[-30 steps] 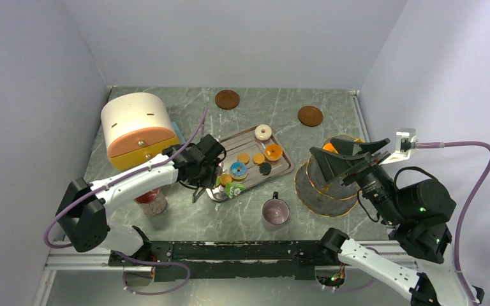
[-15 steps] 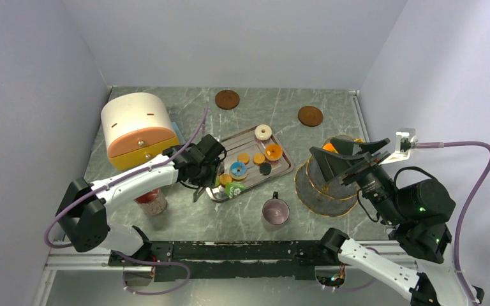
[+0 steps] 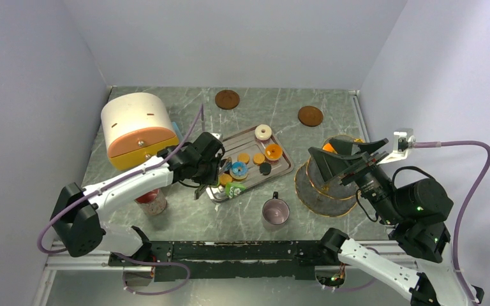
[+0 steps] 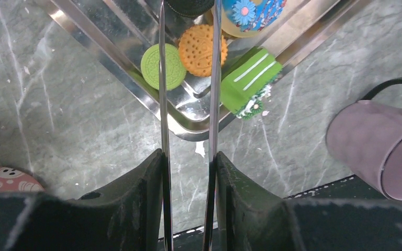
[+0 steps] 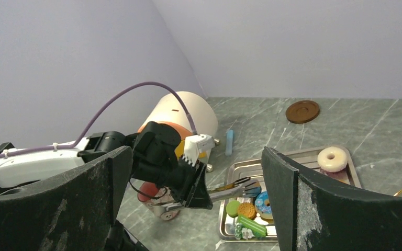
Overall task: Serve the afternoon tea
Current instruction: Pick up the desert from the tray, then place the desert on the desert table.
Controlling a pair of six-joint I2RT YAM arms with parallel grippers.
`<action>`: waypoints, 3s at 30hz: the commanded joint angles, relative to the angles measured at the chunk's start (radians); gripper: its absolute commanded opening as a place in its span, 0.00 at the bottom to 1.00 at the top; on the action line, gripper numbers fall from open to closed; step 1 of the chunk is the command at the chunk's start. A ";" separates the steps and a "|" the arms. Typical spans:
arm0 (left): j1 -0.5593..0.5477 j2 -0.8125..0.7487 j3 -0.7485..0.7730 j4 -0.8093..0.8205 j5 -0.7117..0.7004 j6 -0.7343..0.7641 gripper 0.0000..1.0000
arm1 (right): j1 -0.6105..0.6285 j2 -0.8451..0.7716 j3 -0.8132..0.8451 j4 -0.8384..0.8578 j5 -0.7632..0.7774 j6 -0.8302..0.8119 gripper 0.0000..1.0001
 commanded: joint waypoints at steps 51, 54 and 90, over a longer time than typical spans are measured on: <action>-0.278 0.392 0.714 0.480 0.416 -0.045 0.33 | -0.001 -0.016 0.062 -0.020 0.016 -0.011 0.98; -0.278 0.406 0.724 0.483 0.423 -0.048 0.33 | 0.000 -0.018 0.056 -0.016 0.017 -0.013 0.98; -0.290 0.507 0.813 0.481 0.477 -0.044 0.46 | 0.000 -0.025 0.035 -0.014 0.037 -0.031 0.98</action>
